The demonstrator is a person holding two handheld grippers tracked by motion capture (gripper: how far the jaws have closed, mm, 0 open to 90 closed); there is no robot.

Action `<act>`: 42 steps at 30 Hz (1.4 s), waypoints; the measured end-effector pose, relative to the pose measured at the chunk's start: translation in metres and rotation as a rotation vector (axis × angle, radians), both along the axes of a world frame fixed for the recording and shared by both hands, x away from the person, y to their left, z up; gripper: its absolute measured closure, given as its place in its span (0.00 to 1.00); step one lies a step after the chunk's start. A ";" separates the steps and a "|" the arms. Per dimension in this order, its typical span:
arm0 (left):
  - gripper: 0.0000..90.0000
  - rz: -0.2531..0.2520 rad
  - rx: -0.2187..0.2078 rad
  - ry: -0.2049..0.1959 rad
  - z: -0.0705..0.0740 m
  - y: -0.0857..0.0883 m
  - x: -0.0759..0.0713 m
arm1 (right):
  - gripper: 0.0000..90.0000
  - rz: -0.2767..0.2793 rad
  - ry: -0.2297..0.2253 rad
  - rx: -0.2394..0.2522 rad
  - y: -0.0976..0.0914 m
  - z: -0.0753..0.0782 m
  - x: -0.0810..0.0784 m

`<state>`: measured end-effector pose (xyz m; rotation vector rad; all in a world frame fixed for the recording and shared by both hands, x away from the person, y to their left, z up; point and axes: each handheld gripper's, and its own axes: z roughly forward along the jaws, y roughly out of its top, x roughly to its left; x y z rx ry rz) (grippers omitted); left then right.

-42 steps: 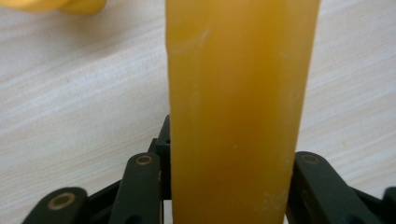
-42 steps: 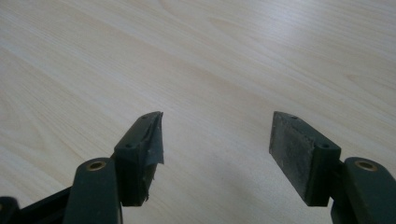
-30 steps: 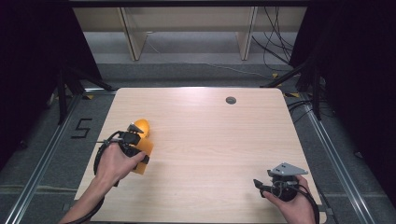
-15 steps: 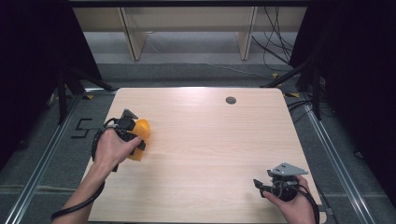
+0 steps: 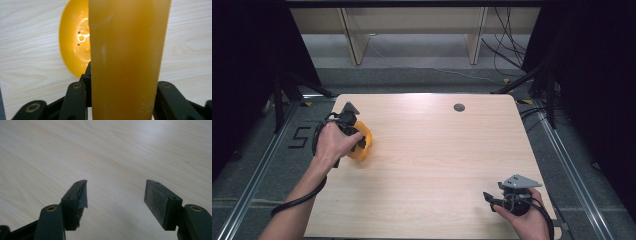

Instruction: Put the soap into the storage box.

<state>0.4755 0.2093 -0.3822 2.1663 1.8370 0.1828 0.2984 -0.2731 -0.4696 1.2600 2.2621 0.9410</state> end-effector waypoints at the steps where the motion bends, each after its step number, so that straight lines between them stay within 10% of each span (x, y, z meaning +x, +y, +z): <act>1: 0.67 0.003 0.005 0.003 -0.001 0.001 0.003 | 0.39 -0.001 -0.001 0.000 0.000 0.000 0.000; 16: 0.67 -0.005 0.066 0.037 -0.024 0.014 0.037 | 0.39 0.001 0.003 0.000 0.000 0.000 0.000; 42: 0.67 -0.031 0.087 0.071 -0.050 0.013 0.053 | 0.39 -0.008 0.021 0.023 0.002 0.000 -0.001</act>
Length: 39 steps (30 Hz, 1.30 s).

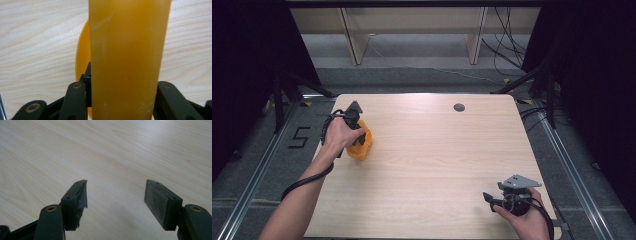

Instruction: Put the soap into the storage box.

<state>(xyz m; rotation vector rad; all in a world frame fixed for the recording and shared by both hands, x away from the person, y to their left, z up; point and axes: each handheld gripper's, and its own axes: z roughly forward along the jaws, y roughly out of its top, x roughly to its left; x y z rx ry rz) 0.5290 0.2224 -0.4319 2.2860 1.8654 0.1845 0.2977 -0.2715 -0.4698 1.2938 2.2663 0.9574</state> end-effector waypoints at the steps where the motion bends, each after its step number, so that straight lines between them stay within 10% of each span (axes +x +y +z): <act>1: 0.67 0.011 -0.005 -0.007 -0.001 -0.001 0.000 | 0.39 0.000 0.000 0.000 0.000 0.000 0.000; 30: 0.67 0.037 0.006 -0.024 -0.007 -0.006 0.000 | 0.39 -0.006 0.003 -0.005 0.000 0.000 0.000; 39: 0.67 -0.028 0.042 0.029 0.001 -0.004 0.002 | 0.39 0.010 -0.014 -0.017 -0.001 -0.001 0.001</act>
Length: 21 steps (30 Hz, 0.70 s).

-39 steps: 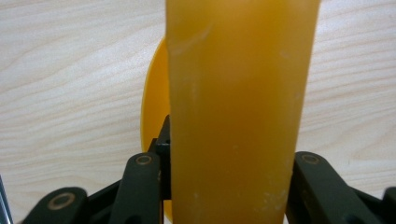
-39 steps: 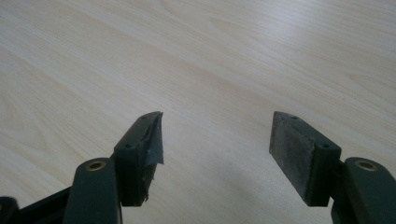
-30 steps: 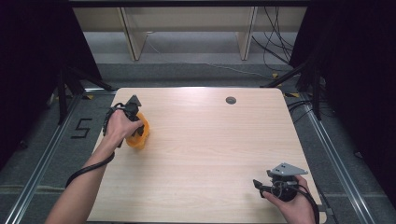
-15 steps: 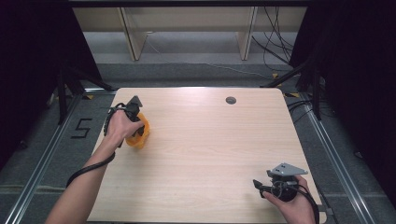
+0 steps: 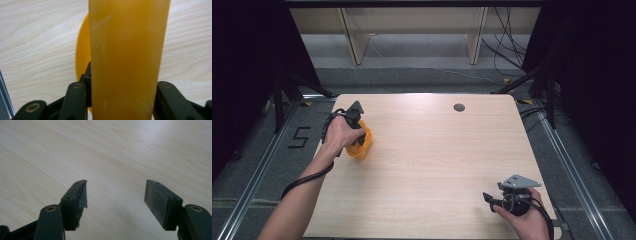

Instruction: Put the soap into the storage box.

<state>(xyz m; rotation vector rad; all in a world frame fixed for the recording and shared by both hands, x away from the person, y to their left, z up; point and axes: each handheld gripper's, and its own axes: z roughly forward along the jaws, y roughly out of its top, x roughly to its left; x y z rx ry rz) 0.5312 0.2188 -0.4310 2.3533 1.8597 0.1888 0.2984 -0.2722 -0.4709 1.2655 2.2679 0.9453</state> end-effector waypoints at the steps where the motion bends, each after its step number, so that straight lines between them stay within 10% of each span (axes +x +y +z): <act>1: 0.67 0.051 -0.021 0.004 -0.002 -0.004 -0.001 | 0.39 0.000 0.000 0.000 0.000 0.000 0.000; 12: 0.67 -0.001 0.019 0.041 -0.007 -0.003 0.001 | 0.39 0.002 -0.002 -0.003 0.000 0.000 0.000; 21: 0.46 -0.015 -0.035 -0.107 0.007 0.001 -0.011 | 0.39 0.002 0.006 -0.006 0.000 0.000 0.000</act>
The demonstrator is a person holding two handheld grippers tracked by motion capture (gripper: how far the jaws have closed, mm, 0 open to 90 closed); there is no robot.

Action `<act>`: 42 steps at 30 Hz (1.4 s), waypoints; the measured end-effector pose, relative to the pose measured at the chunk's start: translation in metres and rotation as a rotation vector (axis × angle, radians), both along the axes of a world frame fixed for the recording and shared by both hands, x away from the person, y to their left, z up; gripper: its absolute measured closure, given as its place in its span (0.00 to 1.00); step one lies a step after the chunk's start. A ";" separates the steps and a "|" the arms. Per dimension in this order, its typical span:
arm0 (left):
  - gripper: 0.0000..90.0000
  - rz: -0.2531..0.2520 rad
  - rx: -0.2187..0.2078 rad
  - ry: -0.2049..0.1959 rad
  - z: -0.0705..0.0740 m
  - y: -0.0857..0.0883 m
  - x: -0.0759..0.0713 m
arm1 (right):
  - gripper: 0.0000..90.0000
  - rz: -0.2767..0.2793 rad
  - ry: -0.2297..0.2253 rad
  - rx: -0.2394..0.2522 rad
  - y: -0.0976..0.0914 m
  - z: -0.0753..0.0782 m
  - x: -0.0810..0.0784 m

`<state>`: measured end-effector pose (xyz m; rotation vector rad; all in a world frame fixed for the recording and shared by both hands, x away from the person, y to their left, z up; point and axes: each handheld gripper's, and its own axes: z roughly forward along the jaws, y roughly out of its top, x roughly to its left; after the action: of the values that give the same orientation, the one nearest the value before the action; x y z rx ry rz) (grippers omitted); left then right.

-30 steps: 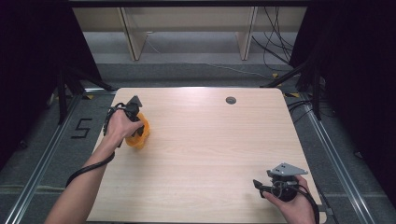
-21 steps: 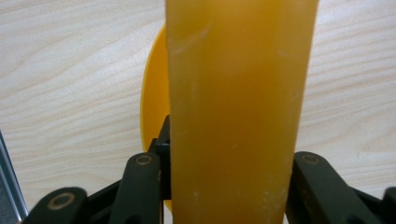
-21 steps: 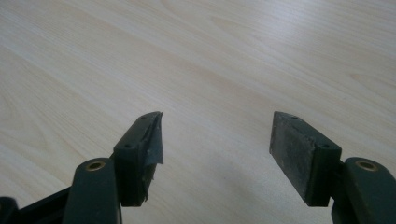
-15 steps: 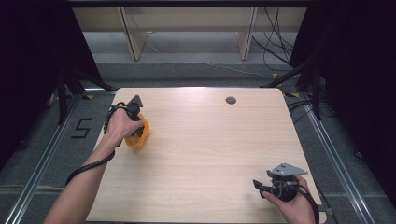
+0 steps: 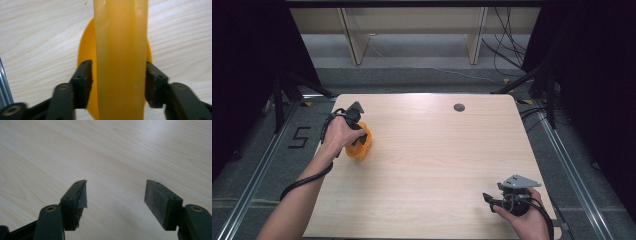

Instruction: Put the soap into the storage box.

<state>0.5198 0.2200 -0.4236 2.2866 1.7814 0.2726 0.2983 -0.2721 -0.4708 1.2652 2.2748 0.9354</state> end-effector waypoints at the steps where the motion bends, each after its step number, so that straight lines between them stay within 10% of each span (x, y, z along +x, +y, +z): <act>1: 0.43 -0.042 0.006 -0.010 0.002 0.003 -0.001 | 0.39 -0.001 0.002 0.005 0.000 0.000 0.000; 8: 0.27 -0.047 -0.051 -0.166 0.010 0.007 -0.022 | 0.39 -0.003 0.008 0.012 0.000 -0.001 0.000; 14: 0.21 -0.109 -0.014 -0.221 0.019 0.016 -0.037 | 0.39 -0.007 0.003 0.006 0.000 0.000 -0.001; 26: 0.18 -0.128 -0.084 -0.357 0.022 0.028 -0.085 | 0.39 -0.013 0.010 0.021 0.001 0.001 -0.001; 32: 0.18 -0.149 -0.137 -0.440 0.005 0.035 -0.110 | 0.39 -0.012 0.008 0.018 0.001 0.001 -0.001; 42: 0.18 -0.184 -0.214 -0.433 -0.035 0.056 -0.156 | 0.39 -0.017 -0.001 0.010 0.001 0.002 -0.002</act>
<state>0.3642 0.2759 -0.4589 2.0313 1.3118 0.4765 0.2967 -0.2713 -0.4687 1.2857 2.2579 0.9429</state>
